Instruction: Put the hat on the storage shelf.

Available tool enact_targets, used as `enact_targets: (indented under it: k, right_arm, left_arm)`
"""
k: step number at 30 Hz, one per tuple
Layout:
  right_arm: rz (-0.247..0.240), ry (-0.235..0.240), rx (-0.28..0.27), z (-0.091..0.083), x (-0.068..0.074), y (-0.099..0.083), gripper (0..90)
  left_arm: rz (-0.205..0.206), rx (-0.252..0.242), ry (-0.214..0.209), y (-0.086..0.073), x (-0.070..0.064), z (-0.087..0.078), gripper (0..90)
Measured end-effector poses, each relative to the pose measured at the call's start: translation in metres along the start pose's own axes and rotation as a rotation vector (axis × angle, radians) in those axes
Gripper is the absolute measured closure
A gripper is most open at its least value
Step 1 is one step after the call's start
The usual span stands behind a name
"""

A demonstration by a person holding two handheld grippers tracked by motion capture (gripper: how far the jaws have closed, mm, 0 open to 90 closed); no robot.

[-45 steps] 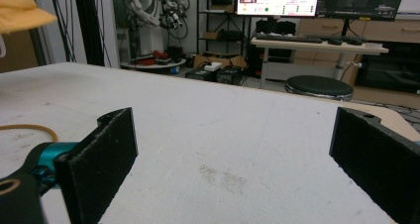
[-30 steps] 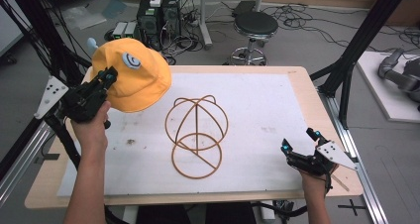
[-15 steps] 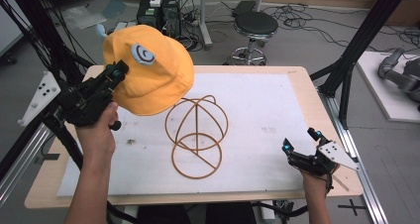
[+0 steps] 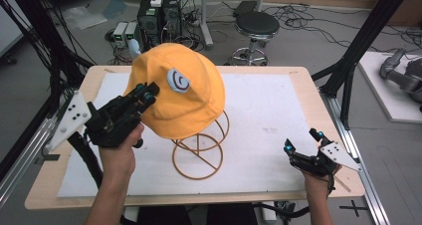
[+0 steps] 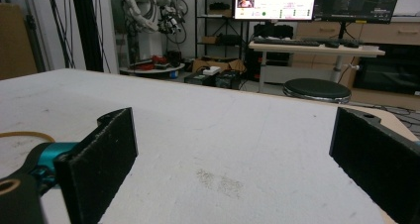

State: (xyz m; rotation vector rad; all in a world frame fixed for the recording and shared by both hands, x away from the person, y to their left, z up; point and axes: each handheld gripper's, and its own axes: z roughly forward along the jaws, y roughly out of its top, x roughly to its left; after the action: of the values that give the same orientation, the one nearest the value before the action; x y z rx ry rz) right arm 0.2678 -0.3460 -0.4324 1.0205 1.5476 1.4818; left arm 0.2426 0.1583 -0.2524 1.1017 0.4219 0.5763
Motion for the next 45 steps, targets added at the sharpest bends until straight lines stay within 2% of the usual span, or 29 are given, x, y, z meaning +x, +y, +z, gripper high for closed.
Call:
enact_targets:
  k: [4, 8, 12, 19, 23, 31, 37, 40, 41, 42, 44, 45]
  right_arm:
    - [-0.001, -0.003, 0.000, 0.000, 0.000, 0.000, 4.1]
    - [-0.001, -0.002, -0.004, 0.000, -0.001, 0.000, 4.1]
    - [0.007, -0.003, -0.002, 0.000, -0.001, 0.000, 4.1]
    - [0.005, -0.001, 0.000, 0.000, -0.001, 0.000, 4.1]
    - [0.005, -0.003, -0.003, 0.000, -0.001, -0.001, 4.1]
    - [0.012, -0.005, -0.004, -0.001, -0.002, 0.000, 4.0]
    - [0.012, -0.003, -0.003, -0.001, -0.003, 0.000, 4.1]
    - [0.012, -0.002, -0.002, -0.001, -0.003, 0.000, 4.1]
    - [0.013, -0.002, -0.003, -0.001, -0.003, 0.000, 4.1]
    - [0.013, -0.002, -0.003, -0.001, -0.003, 0.000, 4.1]
    - [0.011, -0.002, -0.002, -0.001, -0.003, 0.000, 4.1]
    - [0.009, -0.001, -0.004, -0.001, -0.003, 0.000, 4.1]
  left_arm:
    - [0.019, 0.036, 0.006, -0.012, -0.006, 0.003, 88.1]
    - [0.014, 0.046, 0.009, -0.022, -0.010, 0.004, 88.1]
    - [0.035, 0.066, 0.016, -0.031, -0.014, 0.005, 88.1]
    - [0.044, 0.097, 0.019, -0.039, -0.017, 0.008, 88.0]
    - [0.053, 0.130, 0.021, -0.044, -0.019, 0.009, 88.0]
    - [0.044, 0.162, 0.036, -0.056, -0.018, 0.008, 88.0]
    - [0.055, 0.183, 0.033, -0.061, -0.021, 0.010, 87.6]
    - [0.062, 0.178, 0.050, -0.062, -0.022, 0.009, 84.5]
    - [0.059, 0.178, 0.057, -0.062, -0.021, 0.009, 71.8]
    - [0.052, 0.180, 0.068, -0.061, -0.021, 0.009, 71.8]
    - [0.044, 0.181, 0.078, -0.061, -0.020, 0.008, 64.6]
    - [0.048, 0.179, 0.095, -0.061, -0.020, 0.008, 55.2]
